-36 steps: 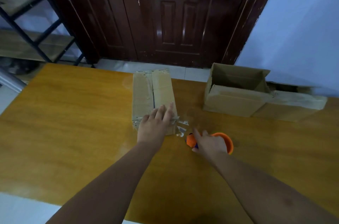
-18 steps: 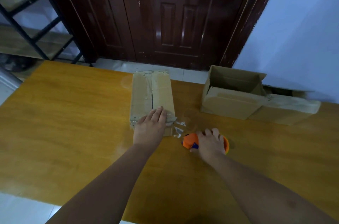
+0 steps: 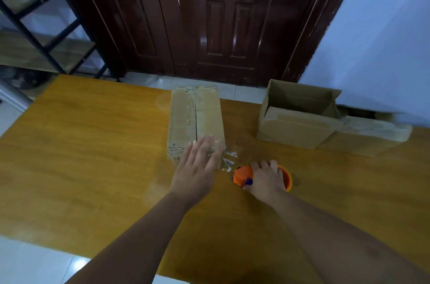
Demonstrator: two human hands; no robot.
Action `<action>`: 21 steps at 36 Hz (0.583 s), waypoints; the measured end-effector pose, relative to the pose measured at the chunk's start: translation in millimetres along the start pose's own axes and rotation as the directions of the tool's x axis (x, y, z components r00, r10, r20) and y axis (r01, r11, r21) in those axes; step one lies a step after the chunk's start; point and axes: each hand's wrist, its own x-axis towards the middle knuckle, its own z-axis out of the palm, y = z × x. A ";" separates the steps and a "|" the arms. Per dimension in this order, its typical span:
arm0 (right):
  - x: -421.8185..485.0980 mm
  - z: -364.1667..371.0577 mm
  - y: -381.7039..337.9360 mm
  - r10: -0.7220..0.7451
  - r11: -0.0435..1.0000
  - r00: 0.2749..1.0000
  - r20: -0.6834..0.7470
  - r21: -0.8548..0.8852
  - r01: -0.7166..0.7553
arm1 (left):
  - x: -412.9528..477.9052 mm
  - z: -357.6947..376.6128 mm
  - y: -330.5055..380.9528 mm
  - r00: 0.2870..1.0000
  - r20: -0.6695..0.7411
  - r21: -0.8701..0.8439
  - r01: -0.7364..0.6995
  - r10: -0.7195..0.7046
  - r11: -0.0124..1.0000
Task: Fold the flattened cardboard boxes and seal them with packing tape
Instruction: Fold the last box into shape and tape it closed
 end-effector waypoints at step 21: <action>6.5 2.1 0.8 0.046 0.999 0.999 -0.007 0.003 -0.046 | -46.8 11.0 18.8 0.970 0.138 -0.305 0.236 -0.202 0.923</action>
